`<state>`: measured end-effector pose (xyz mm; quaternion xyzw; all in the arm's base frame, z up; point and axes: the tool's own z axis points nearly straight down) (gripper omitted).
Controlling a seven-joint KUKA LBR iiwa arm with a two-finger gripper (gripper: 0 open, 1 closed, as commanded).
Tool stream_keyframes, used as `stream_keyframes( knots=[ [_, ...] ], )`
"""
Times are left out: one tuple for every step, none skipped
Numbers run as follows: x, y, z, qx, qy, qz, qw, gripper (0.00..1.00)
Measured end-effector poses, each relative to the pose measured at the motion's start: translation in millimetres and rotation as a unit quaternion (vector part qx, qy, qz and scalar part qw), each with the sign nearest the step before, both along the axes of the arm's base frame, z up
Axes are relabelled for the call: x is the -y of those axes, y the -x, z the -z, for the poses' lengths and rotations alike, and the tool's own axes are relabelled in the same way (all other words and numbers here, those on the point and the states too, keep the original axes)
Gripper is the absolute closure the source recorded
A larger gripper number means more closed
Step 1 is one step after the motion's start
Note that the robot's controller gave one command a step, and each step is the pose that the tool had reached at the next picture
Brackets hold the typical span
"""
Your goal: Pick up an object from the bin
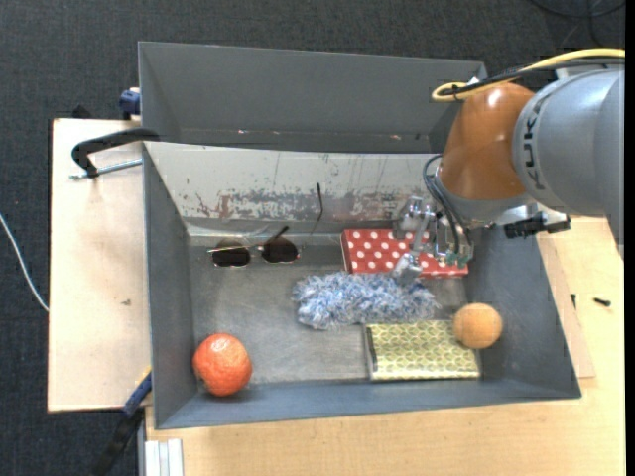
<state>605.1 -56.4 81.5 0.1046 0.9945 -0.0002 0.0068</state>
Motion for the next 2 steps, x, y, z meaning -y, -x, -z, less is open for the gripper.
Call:
stream_keyframes(
  knots=[
    [5.2, -3.6, -1.2, 0.0001, 0.000, -0.094, 0.9955, 1.00],
    [5.1, -3.6, -1.2, 0.0000, 0.000, -0.095, 0.9955, 1.00]
  ],
)
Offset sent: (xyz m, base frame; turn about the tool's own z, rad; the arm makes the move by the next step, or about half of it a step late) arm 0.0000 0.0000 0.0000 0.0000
